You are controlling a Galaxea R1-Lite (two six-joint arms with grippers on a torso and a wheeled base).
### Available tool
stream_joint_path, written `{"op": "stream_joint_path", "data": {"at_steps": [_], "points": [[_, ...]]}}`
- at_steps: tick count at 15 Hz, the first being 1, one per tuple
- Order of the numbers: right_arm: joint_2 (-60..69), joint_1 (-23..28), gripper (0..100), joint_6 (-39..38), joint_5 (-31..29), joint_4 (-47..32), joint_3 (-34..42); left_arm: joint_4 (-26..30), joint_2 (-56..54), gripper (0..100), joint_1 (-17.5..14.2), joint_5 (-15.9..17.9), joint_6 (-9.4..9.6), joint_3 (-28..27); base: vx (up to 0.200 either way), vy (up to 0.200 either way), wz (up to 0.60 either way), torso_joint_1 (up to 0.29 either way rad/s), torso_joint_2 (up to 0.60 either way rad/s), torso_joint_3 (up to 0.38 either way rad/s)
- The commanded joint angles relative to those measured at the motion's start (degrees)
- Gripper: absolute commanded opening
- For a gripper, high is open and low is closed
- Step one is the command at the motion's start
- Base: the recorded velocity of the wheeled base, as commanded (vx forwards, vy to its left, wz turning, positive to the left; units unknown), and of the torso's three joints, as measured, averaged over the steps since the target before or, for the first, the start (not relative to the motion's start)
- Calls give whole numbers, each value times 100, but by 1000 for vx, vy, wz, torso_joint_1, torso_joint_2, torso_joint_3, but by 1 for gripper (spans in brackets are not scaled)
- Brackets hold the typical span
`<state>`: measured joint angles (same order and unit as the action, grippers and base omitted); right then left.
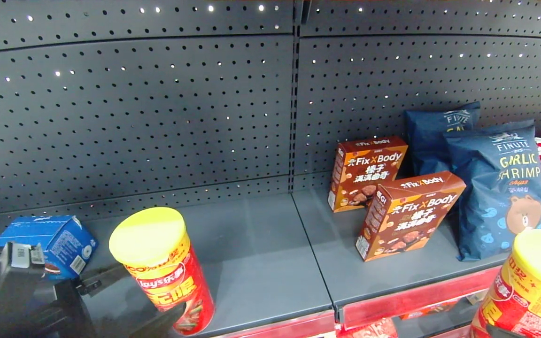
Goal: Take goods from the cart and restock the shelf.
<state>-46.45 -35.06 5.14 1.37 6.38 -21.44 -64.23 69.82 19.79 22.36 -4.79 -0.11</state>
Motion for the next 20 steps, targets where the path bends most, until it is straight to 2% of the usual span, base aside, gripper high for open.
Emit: {"op": "stream_joint_path", "data": {"at_steps": [1, 7, 10, 13, 16, 19, 20], "points": [[4, -1, 0, 4, 4, 4, 26, 561, -1014, 100, -36, -12, -31, -15, 0, 0, 0, 0, 0, 0], [57, -1, 0, 13, 4, 4, 26, 2371, -3044, 100, -54, -56, -66, -59, 0, 0, 0, 0, 0, 0], [74, -1, 0, 22, 13, 13, 35, 2916, -3791, 100, -54, -144, -39, -15, 0, 0, 0, 0, 0, 0], [145, -1, 0, 22, 4, 13, 0, 3795, -4688, 100, -54, -241, -48, -130, 0, 0, 0, 0, 0, 0], [127, -1, 0, 30, 4, 136, -35, 4428, -5487, 100, -54, -258, -57, -94, 0, 0, 0, 0, 0, 0], [127, -18, 0, 39, 4, 487, 17, 5641, -6727, 100, -54, -258, -66, -165, 0, 0, 0, 0, 0, 0], [127, -18, 0, 39, 4, 514, 9, 5826, -6911, 100, -54, -258, -57, -191, 0, 0, 0, 0, 0, 0]]}}
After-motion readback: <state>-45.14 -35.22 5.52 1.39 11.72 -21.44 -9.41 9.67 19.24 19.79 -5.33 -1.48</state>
